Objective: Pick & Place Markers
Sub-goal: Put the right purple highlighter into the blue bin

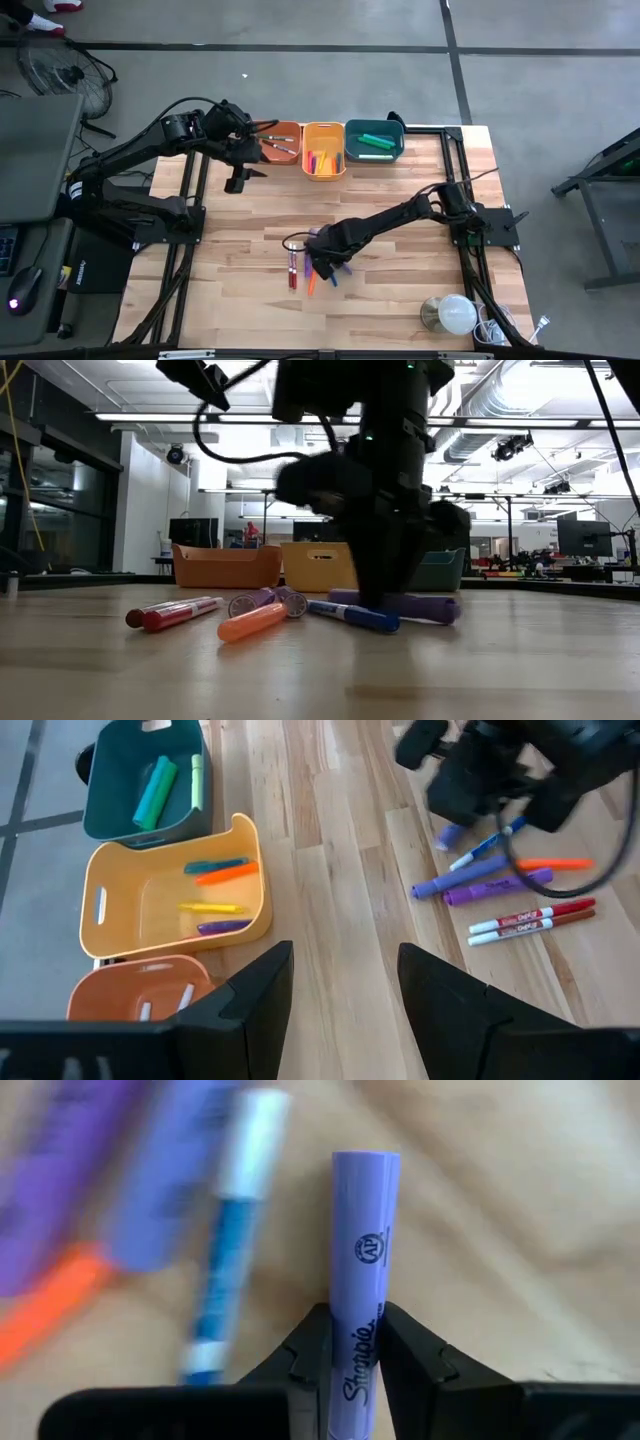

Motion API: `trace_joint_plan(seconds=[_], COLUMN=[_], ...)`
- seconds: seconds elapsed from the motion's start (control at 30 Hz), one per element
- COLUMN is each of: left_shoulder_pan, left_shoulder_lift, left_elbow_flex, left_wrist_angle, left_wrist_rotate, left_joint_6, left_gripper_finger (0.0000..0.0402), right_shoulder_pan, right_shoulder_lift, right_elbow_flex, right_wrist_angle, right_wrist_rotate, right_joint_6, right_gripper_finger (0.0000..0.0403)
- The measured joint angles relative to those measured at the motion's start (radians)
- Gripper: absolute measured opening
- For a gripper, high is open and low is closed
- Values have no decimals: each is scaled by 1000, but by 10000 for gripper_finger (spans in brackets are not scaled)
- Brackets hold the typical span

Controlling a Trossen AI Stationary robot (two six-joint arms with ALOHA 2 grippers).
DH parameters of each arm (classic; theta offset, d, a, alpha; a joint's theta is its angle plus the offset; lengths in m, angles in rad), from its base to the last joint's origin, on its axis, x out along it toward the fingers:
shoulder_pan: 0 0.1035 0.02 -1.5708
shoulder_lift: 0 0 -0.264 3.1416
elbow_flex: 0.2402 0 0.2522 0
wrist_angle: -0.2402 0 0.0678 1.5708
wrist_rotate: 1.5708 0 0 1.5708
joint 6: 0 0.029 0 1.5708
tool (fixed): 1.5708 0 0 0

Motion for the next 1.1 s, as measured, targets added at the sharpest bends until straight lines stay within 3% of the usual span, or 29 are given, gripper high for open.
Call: trace_joint_plan(seconds=[0.37, 0.6, 0.87, 1.1], left_shoulder_pan=[0, 0, 0, 0], left_shoulder_lift=[0, 0, 0, 0], left_elbow_flex=[0, 0, 0, 0], left_wrist_angle=[40, 65, 78, 127], left_wrist_rotate=[22, 23, 31, 15], left_joint_6=[-24, -60, -115, -288], left_gripper_finger=[177, 177, 177, 177], right_shoulder_pan=[-46, -123, -281, -419], right_shoulder_lift=[-134, -226, -296, -307], right_elbow_flex=[0, 3, 4, 4], right_wrist_angle=[-127, -226, -279, -270], right_wrist_rotate=[151, 213, 252, 238], right_joint_6=[-22, -123, -402, -723], right_gripper_finger=[53, 53, 53, 53])
